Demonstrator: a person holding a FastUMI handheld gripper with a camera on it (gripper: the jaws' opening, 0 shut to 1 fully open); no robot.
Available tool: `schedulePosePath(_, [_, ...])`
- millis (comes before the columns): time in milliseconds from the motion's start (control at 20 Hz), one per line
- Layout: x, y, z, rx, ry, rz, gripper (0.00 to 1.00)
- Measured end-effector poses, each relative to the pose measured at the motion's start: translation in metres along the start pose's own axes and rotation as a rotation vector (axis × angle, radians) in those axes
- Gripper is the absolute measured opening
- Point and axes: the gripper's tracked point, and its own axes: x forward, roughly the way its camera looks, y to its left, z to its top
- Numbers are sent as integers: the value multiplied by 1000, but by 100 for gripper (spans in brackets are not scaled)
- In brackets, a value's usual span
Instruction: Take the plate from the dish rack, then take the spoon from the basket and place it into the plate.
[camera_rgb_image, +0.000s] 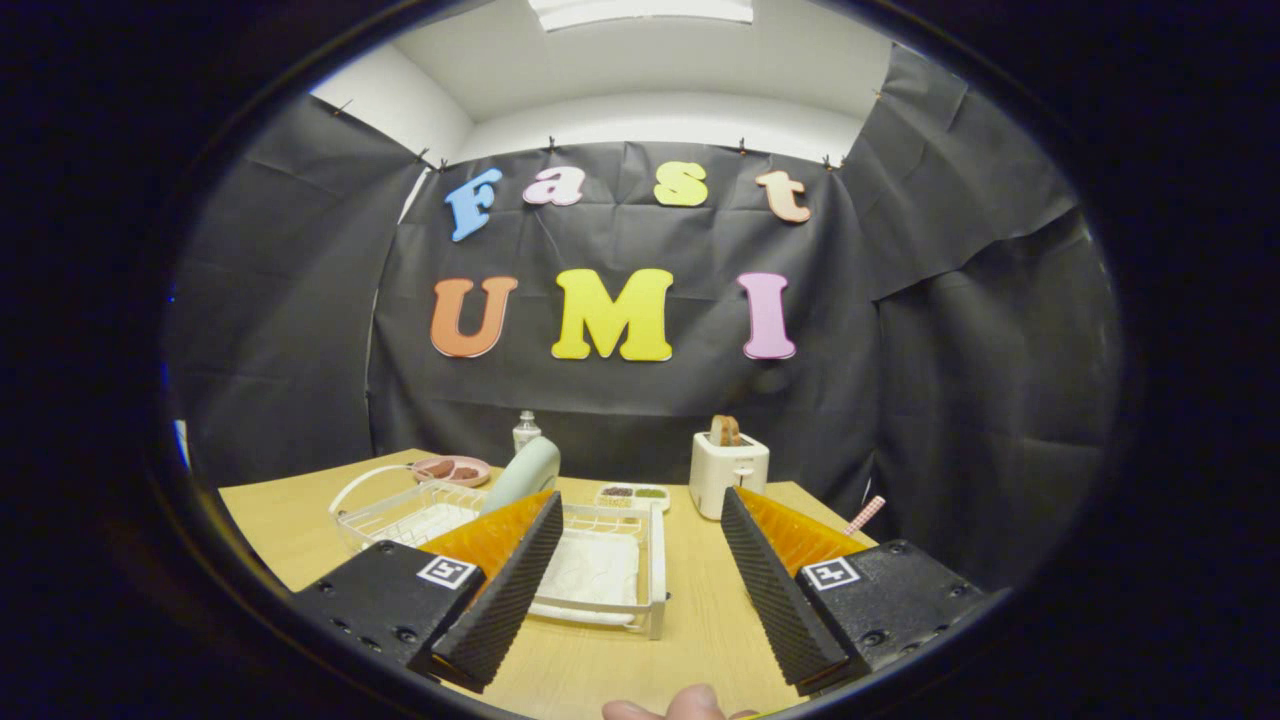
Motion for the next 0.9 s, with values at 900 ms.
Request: schedulePosePath(900, [93, 28, 110, -24, 186, 211, 100])
